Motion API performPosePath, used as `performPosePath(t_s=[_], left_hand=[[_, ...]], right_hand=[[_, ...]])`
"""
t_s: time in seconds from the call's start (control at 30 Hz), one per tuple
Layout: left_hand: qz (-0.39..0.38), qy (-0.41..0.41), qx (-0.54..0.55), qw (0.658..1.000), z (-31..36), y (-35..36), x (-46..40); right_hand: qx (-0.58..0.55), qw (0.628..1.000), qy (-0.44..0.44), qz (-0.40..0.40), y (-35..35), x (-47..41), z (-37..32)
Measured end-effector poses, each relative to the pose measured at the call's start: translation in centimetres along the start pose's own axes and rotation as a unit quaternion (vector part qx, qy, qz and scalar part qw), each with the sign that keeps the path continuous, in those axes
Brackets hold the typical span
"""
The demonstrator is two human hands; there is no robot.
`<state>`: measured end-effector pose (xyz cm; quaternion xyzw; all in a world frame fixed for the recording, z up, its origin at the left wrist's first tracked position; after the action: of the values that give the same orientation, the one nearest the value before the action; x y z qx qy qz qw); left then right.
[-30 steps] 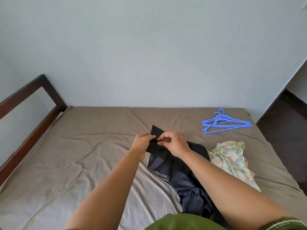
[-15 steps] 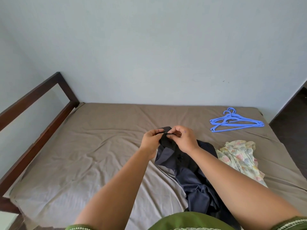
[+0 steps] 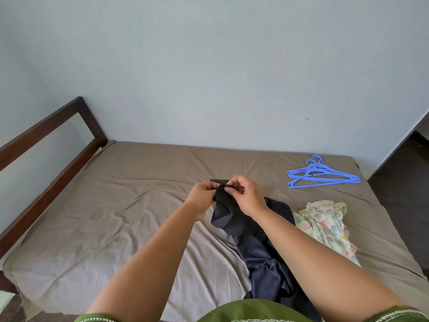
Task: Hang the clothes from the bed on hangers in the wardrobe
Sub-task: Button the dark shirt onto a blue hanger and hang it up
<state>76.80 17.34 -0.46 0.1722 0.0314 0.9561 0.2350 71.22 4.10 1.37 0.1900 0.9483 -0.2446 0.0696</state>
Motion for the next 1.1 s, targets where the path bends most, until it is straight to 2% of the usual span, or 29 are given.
performPosePath(t_s=[0.2, 0.3, 0.37, 0.5, 0.83, 1.0, 1.1], left_hand=[[0.006, -0.040, -0.040, 0.998, -0.3, -0.2, -0.1], [0.061, -0.042, -0.056, 0.996, -0.5, -0.4, -0.1], [0.088, -0.064, 0.004, 0.994, -0.7, -0.4, -0.1], [0.029, -0.168, 0.172, 0.970, -0.9, 1.1, 0.7], [0.024, -0.253, 0.233, 0.939, -1.1, 1.9, 2.0], [0.007, -0.273, 0.154, 0.950, -1.0, 1.7, 2.1], [0.008, -0.246, 0.115, 0.962, -1.1, 1.4, 1.6]], right_hand=[[-0.014, 0.999, 0.018, -0.031, -0.3, -0.1, 0.5], [-0.022, 0.998, 0.033, -0.050, 0.1, 0.1, 1.5], [-0.023, 0.997, 0.041, -0.063, 0.3, 0.2, 1.8], [-0.015, 0.998, 0.032, -0.058, 0.1, 0.2, 1.7], [0.062, 0.997, -0.030, -0.033, -0.3, 0.0, 0.4], [0.033, 0.999, 0.002, -0.023, -0.3, 0.2, 1.4], [0.047, 0.999, 0.010, -0.018, -0.1, 0.3, 1.9]])
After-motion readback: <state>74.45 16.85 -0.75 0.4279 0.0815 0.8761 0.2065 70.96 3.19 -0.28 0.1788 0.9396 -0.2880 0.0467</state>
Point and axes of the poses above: each hand's wrist, its own x-axis away from the middle knuckle, its own y-axis out of the palm, z = x × y, the point moved 5 cm from there along -x, towards the middle knuckle, and after that the axes turned 2 degrees about y, right-handed, at the moved point
